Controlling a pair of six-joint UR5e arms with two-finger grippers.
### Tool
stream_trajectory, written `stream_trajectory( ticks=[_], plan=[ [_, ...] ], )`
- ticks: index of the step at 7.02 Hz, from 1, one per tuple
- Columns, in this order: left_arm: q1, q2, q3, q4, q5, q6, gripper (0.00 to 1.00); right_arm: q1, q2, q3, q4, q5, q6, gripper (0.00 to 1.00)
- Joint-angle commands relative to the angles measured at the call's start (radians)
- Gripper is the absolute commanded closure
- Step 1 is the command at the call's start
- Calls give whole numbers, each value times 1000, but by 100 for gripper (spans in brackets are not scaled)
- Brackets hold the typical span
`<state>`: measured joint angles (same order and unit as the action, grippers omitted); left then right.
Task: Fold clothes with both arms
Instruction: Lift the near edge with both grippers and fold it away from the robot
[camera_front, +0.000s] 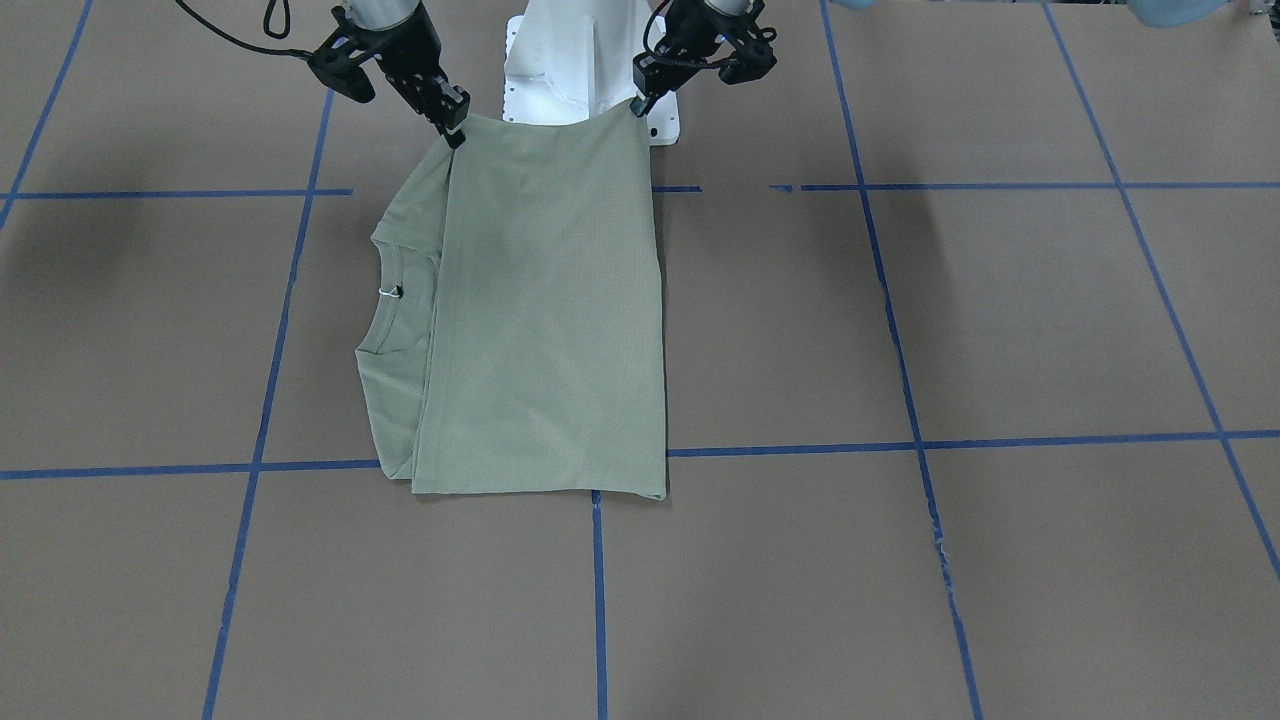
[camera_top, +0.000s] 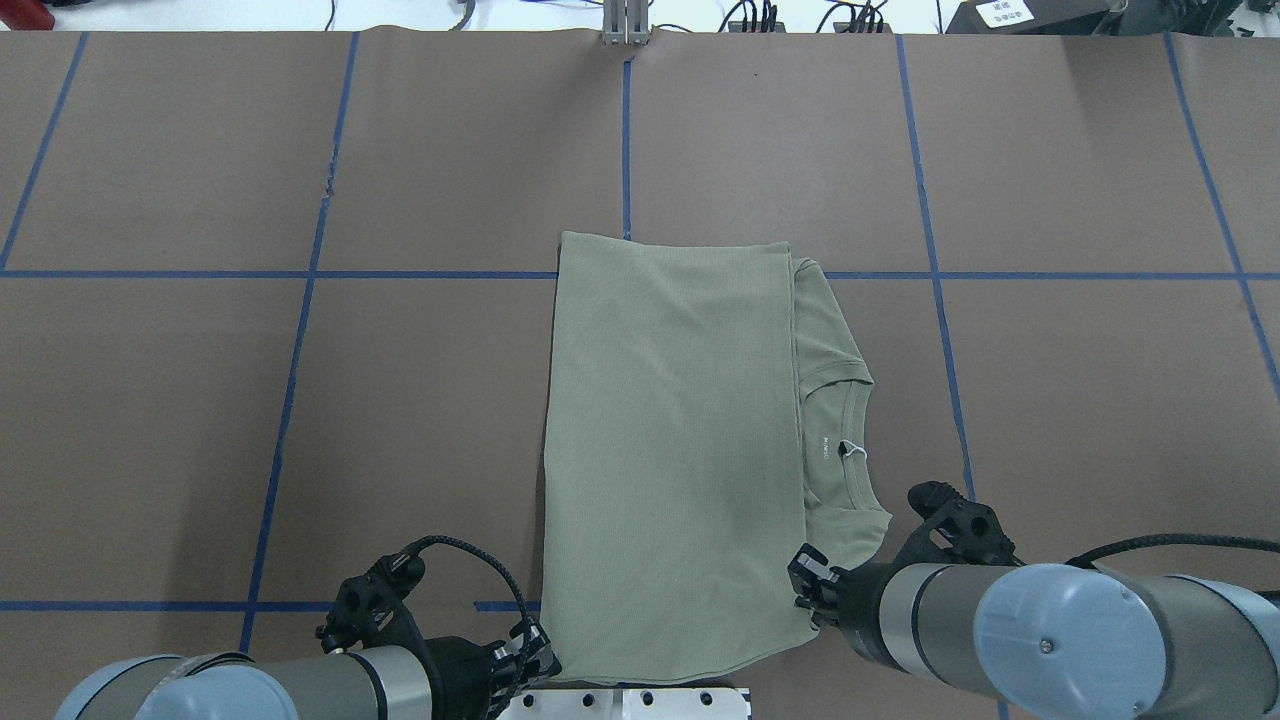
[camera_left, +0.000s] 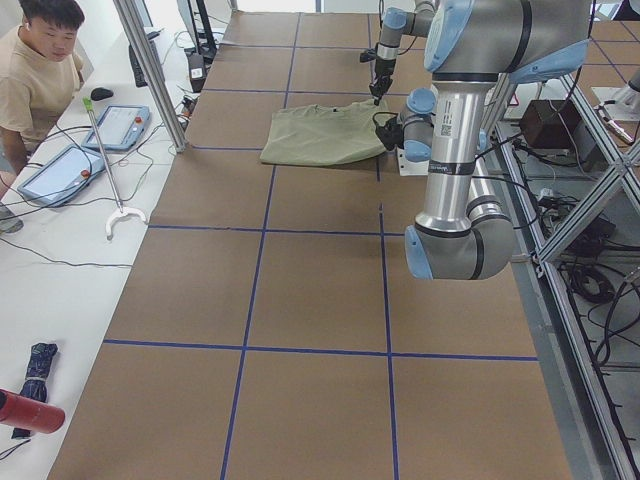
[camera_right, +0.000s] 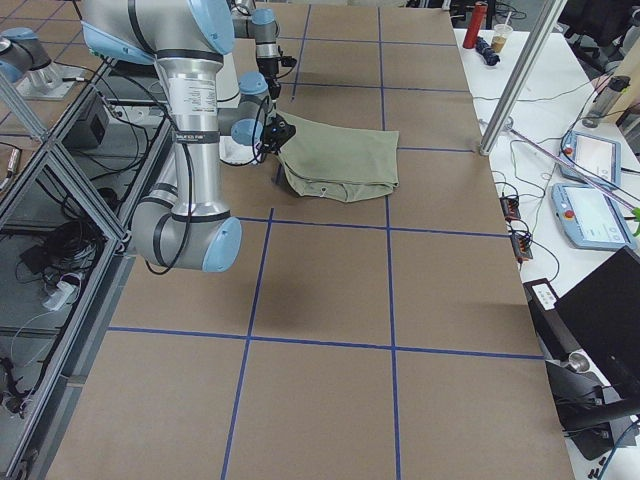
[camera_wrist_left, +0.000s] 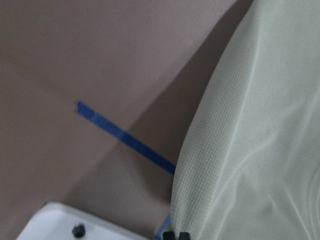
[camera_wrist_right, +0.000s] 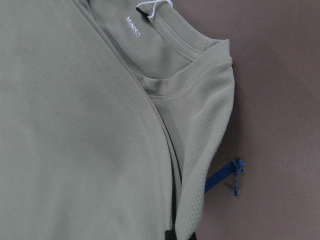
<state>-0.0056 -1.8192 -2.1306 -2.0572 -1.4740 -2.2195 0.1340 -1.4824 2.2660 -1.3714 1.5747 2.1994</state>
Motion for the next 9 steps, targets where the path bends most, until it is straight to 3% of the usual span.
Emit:
stream_trajectory(
  ticks=[1, 3, 5, 7, 9],
  plan=[
    [18, -9, -95, 104, 9, -31, 100, 27, -32, 73, 0, 5, -1, 100],
    [-101, -67, -107, 112, 0, 3, 100, 158, -7, 79, 0, 52, -7, 100],
    [-254, -171, -85, 193, -6, 189, 100, 344, 74, 11, 0, 209, -42, 100],
    [-419, -204, 44, 177, -81, 338, 100, 496, 302, -254, -37, 313, -115, 100],
    [-509, -268, 223, 101, -85, 405, 100, 562, 376, -424, -28, 320, -218, 100]
  ],
)
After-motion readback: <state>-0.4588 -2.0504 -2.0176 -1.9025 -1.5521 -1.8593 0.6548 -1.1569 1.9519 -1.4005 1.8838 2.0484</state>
